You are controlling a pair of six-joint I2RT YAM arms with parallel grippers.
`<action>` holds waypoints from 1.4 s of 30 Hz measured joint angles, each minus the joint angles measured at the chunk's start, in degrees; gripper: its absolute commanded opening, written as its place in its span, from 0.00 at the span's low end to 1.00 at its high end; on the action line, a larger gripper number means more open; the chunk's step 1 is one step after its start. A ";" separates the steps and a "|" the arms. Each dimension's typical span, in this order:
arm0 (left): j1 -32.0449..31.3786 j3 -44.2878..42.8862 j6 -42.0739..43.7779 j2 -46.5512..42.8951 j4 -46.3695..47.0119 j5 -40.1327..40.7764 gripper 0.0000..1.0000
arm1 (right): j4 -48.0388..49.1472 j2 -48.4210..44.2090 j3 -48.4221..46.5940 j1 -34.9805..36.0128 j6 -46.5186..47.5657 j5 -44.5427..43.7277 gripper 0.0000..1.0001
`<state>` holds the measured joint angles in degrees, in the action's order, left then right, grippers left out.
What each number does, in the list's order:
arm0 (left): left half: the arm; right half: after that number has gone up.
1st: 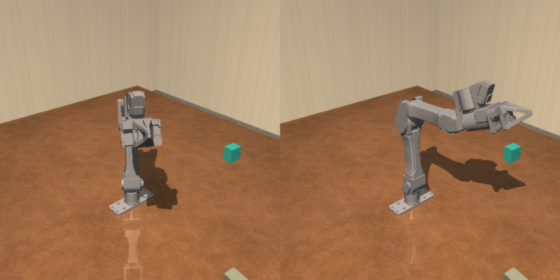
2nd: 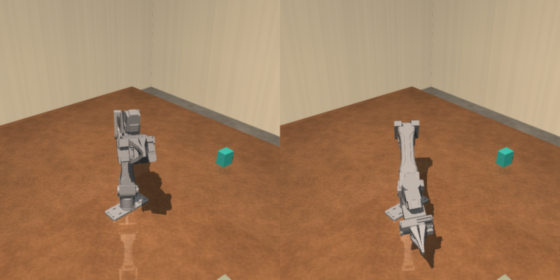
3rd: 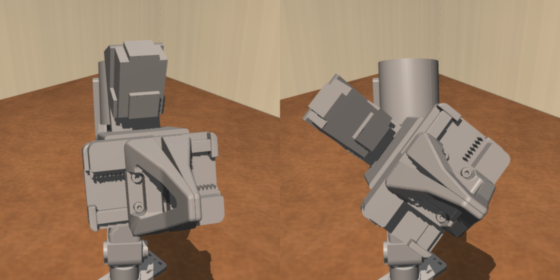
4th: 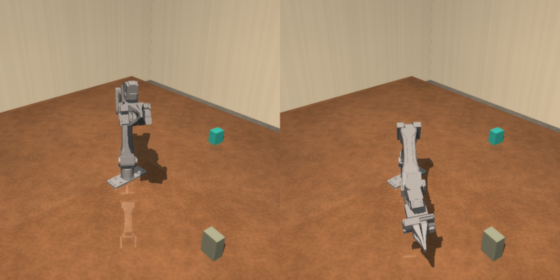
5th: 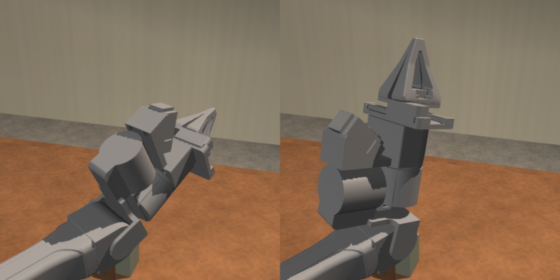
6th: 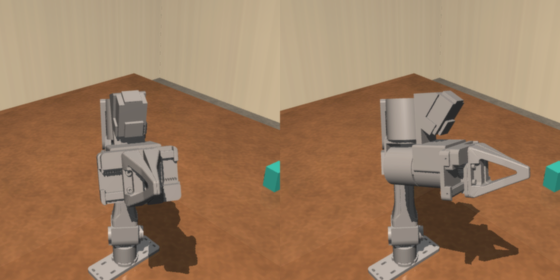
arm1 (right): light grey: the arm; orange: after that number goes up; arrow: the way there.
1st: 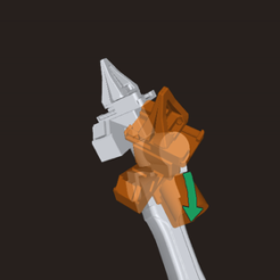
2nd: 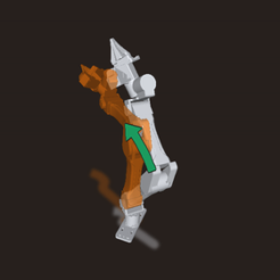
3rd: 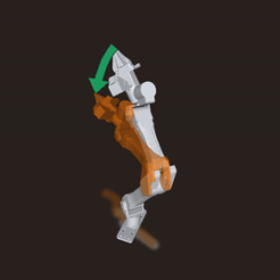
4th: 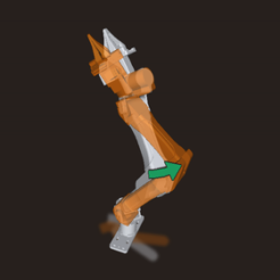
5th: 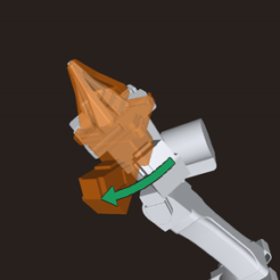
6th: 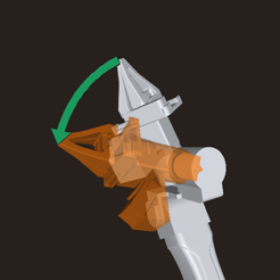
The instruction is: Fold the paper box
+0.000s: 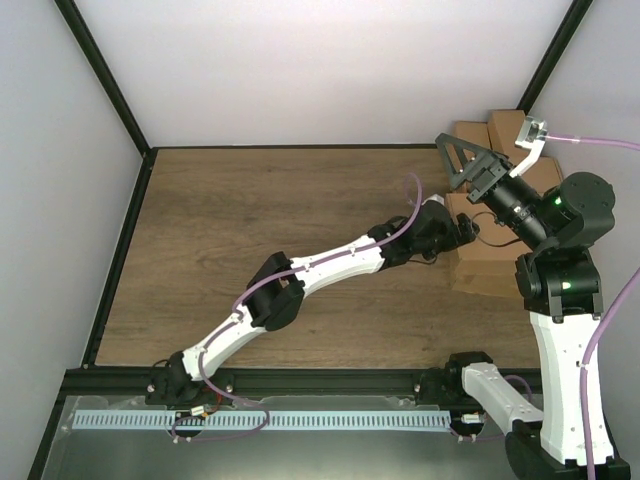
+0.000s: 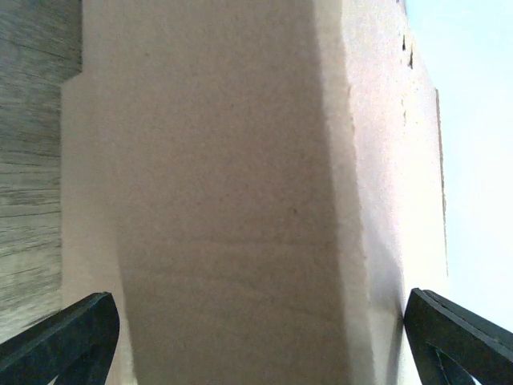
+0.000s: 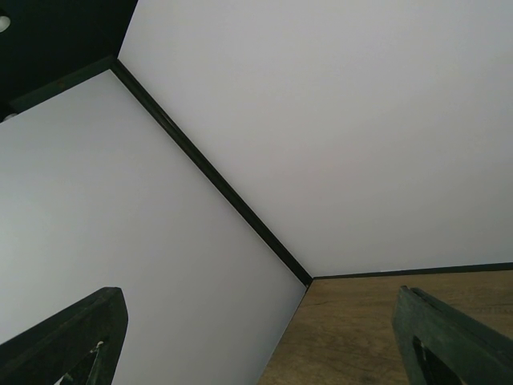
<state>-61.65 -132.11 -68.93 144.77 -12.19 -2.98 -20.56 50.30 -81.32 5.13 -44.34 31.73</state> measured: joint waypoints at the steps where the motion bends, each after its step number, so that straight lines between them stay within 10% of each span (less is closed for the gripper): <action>1: 0.00 0.02 0.28 -0.28 -0.63 0.31 1.00 | -0.02 0.00 0.00 0.00 0.11 -0.02 0.94; 10: 0.07 9.31 2.54 -10.38 -3.15 2.40 0.90 | -0.61 -0.02 0.00 0.00 1.03 -0.04 0.94; 14: 0.07 15.23 2.32 -16.41 -0.87 2.73 0.09 | -0.87 0.00 0.00 0.00 1.22 -0.04 0.94; 15: 0.07 16.83 2.21 -17.75 0.26 2.71 0.04 | -0.85 0.02 0.00 0.00 1.22 -0.04 0.94; 29: 0.15 20.61 -3.13 -16.96 4.94 1.18 0.04 | -0.85 -0.22 0.83 0.00 1.16 -0.04 0.94; 36: 0.11 1.31 -9.22 2.54 18.64 -11.19 0.04 | -0.85 -0.17 0.81 0.00 1.22 -0.07 0.94; 42: 1.62 -2.01 -11.02 5.51 21.77 -16.11 0.41 | -1.25 -0.02 0.76 0.00 2.25 -0.48 0.94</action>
<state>-60.03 -134.13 -79.94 150.28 9.58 -19.09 -21.80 50.28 -80.55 5.13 -42.09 31.24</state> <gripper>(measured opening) 0.237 0.938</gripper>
